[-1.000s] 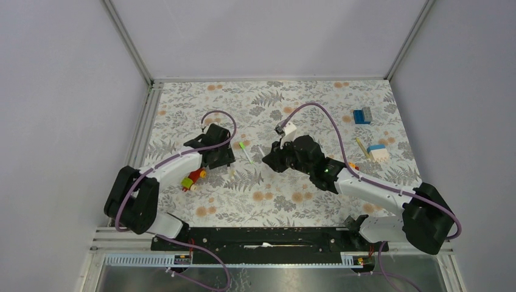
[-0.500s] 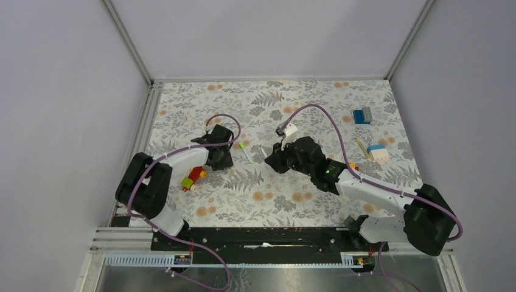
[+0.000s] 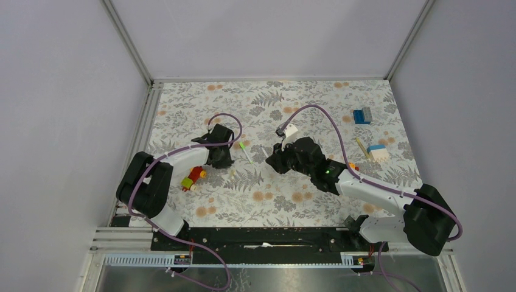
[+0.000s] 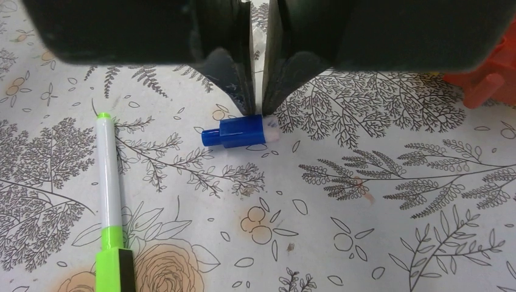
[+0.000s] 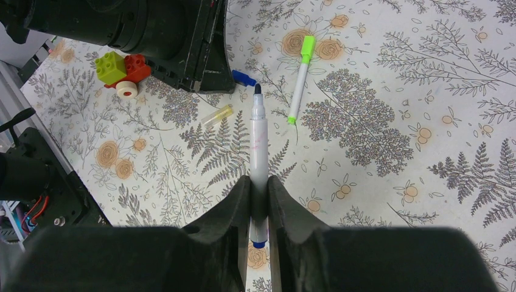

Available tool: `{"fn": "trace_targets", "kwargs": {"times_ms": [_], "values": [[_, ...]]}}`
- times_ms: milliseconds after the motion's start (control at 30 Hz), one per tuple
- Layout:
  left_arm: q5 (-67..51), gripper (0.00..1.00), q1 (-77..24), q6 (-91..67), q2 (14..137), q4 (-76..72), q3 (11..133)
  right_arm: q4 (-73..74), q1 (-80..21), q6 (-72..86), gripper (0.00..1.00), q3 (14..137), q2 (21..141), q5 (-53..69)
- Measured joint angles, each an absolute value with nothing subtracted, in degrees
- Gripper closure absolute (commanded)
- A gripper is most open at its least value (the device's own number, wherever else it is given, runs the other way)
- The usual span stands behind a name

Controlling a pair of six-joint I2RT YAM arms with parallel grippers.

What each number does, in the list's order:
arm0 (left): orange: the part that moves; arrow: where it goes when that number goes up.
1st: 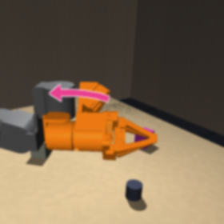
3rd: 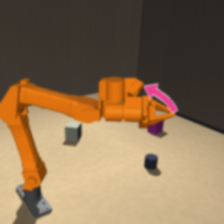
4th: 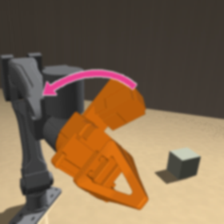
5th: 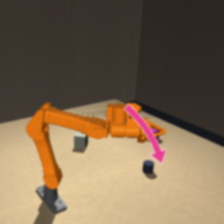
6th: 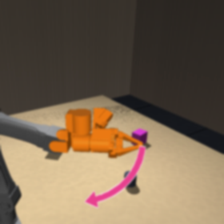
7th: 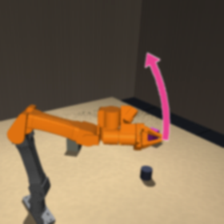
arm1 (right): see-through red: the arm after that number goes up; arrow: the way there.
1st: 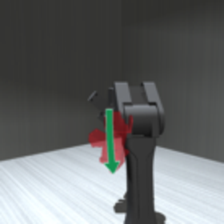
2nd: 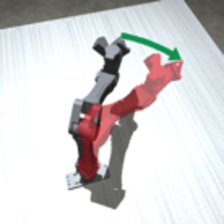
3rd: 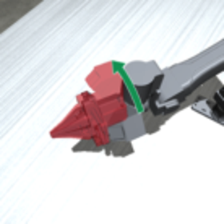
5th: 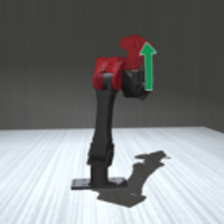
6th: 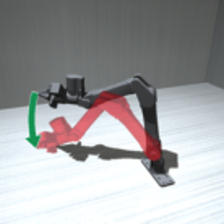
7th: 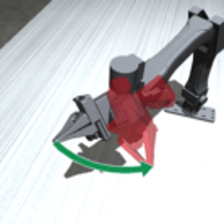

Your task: Insert the pens into the pen caps

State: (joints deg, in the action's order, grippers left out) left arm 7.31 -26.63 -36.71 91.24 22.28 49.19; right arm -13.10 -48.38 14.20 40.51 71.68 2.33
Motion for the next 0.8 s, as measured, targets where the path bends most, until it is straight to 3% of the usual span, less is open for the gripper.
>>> {"fn": "trace_targets", "kwargs": {"times_ms": [100, 267, 433, 800], "values": [[7.05, 0.66, -26.63, -36.36, 91.22, 22.17, 49.19, -13.1, -48.38, 14.13, 1.0, 40.51, 71.68, 2.28], [6.81, 0.6, -26.63, -36.49, 91.13, 22.2, 49.43, -13.1, -48.38, 14.11, 1.0, 40.51, 71.68, 2.11], [6.61, 0.42, -26.63, -36.49, 91.13, 22.13, 49.93, -13.02, -48.38, 13.96, 1.0, 40.51, 71.61, 2.0], [6.7, 0.39, -26.63, -36.34, 91.74, 22.35, 52.12, -12.21, -48.38, 13.65, 1.0, 40.51, 71.0, 1.96]]}}
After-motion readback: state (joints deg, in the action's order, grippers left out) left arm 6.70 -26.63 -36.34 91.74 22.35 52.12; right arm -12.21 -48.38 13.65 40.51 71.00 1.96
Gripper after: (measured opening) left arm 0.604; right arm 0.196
